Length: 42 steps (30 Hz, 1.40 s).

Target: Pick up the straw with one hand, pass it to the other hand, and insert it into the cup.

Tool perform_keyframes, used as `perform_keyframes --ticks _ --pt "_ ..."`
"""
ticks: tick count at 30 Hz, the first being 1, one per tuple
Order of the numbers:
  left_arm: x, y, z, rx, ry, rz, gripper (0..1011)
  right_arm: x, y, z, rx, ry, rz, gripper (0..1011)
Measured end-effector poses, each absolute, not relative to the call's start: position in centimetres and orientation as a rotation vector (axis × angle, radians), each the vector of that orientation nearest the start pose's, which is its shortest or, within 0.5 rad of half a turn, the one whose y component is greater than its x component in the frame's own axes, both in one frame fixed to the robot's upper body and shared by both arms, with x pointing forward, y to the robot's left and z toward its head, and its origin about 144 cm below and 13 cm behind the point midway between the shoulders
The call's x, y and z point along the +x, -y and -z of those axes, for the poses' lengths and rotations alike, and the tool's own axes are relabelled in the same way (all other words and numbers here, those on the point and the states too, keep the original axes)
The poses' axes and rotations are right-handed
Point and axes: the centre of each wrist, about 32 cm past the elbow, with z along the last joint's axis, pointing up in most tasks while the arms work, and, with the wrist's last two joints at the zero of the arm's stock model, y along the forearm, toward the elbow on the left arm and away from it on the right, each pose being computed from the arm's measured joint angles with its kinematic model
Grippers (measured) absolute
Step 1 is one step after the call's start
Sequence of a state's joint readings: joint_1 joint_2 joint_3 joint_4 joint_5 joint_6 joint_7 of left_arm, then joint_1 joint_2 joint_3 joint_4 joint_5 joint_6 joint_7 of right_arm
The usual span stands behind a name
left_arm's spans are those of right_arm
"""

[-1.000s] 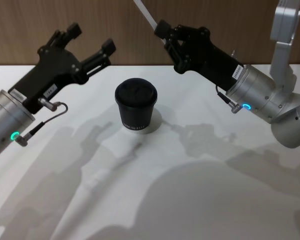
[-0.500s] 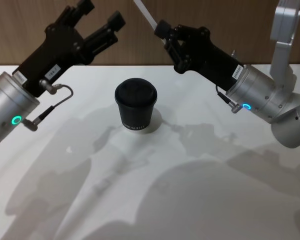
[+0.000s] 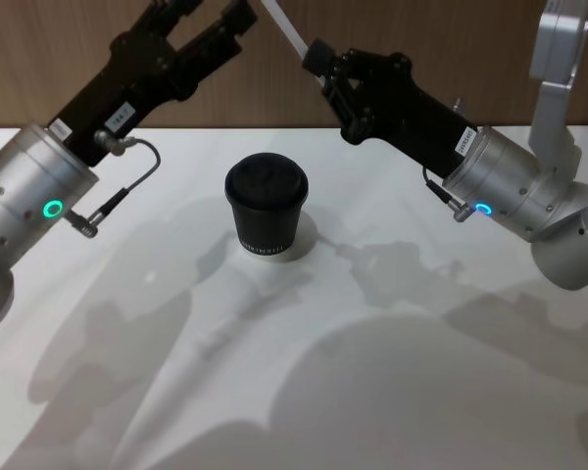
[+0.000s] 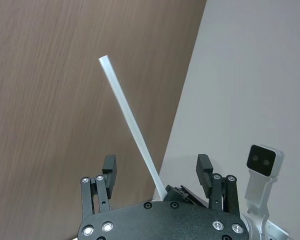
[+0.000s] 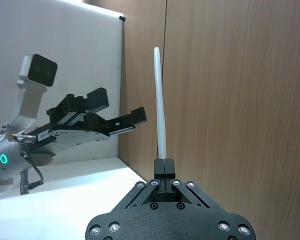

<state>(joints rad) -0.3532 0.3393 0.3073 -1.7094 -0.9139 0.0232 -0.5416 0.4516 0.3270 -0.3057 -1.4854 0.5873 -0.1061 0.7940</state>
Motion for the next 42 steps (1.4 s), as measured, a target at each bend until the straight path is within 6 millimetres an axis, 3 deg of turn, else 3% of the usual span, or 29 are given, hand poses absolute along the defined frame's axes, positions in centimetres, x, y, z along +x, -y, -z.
perform_keyframes --ticks 21,42 --pt "54.8 -20.2 -129.7 -0.629 -0.149 -0.501 1001 56.0 23.9 -127.2 0.317 0.241 0.490 3" --pt "55.5 -19.2 -130.0 -0.639 -0.161 -0.481 1001 56.0 23.9 -127.2 0.317 0.241 0.490 3"
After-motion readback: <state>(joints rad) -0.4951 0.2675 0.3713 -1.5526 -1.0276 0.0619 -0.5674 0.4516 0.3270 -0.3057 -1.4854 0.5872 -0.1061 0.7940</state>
